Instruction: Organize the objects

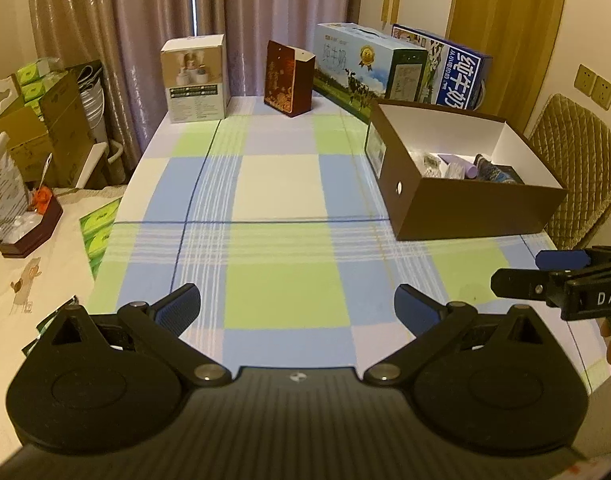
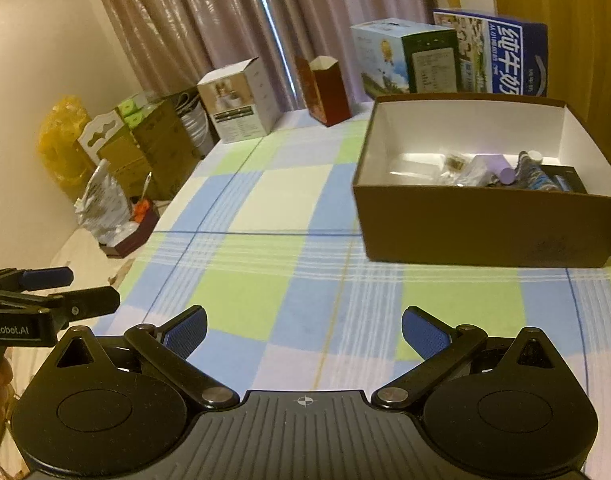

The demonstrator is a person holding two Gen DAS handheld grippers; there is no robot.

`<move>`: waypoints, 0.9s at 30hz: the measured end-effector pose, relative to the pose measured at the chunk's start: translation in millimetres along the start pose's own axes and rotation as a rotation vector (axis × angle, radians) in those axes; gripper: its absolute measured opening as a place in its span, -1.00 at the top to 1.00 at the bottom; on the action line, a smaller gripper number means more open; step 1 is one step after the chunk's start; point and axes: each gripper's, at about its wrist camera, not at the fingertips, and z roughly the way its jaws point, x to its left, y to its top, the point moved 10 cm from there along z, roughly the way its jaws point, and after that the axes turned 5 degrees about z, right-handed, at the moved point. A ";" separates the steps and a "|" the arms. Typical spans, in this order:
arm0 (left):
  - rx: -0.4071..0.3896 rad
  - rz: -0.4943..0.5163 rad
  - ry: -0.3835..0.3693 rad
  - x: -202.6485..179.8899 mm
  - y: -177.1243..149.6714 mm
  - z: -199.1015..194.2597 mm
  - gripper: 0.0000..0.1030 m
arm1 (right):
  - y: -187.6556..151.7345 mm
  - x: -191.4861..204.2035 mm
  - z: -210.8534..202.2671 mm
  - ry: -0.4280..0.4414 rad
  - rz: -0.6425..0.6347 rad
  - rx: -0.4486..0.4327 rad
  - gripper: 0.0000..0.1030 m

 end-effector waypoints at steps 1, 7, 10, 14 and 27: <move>0.001 -0.003 0.000 2.1 -2.4 -1.6 -0.98 | -2.4 3.5 -0.7 0.000 -0.002 0.000 -0.96; 0.000 -0.015 -0.008 10.4 -13.1 -12.9 -0.98 | -13.9 17.7 -2.8 0.001 -0.011 0.004 -0.96; -0.005 -0.013 -0.013 12.0 -16.5 -16.6 -0.98 | -17.8 22.9 -3.6 0.000 -0.011 0.003 -0.96; -0.003 -0.012 -0.017 13.4 -20.8 -19.1 -0.98 | -21.7 26.8 -4.2 -0.003 -0.012 0.004 -0.96; 0.001 -0.013 -0.018 17.5 -28.9 -22.0 -0.98 | -28.7 36.6 -3.2 -0.008 -0.020 0.008 -0.96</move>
